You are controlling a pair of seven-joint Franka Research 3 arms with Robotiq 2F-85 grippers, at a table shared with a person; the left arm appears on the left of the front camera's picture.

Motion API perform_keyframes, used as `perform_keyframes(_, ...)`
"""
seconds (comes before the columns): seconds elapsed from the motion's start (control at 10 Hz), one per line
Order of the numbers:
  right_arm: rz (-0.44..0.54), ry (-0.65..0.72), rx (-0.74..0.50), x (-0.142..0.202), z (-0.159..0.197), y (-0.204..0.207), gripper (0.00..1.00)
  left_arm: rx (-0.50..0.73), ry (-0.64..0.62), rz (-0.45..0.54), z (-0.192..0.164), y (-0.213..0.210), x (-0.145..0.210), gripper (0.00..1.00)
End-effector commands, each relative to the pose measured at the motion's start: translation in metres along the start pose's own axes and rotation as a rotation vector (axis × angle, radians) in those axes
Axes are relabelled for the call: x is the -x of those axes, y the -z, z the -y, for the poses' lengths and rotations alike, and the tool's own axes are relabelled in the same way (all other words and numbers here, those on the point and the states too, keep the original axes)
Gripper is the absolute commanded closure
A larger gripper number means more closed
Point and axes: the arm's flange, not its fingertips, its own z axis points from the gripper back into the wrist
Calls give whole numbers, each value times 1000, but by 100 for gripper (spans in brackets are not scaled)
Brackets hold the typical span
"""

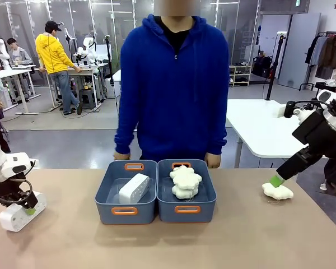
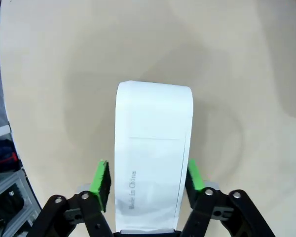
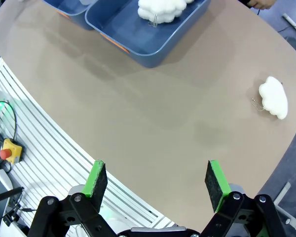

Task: Sort the digital clocks into the basket.
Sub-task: Pick up the Digital clock from the table and place it into the empty Plastic storage basket.

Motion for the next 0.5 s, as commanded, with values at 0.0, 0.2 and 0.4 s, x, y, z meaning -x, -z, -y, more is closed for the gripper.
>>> perform_keyframes(0.0,6,-5,6,0,2,1,0,-26,-5,-5,-1,1,-8,100)
perform_keyframes(0.2,6,-5,6,0,2,1,0,-36,4,-3,-2,-3,-6,100)
perform_keyframes(0.4,6,-5,6,0,2,1,0,-48,30,3,-5,-31,-7,92)
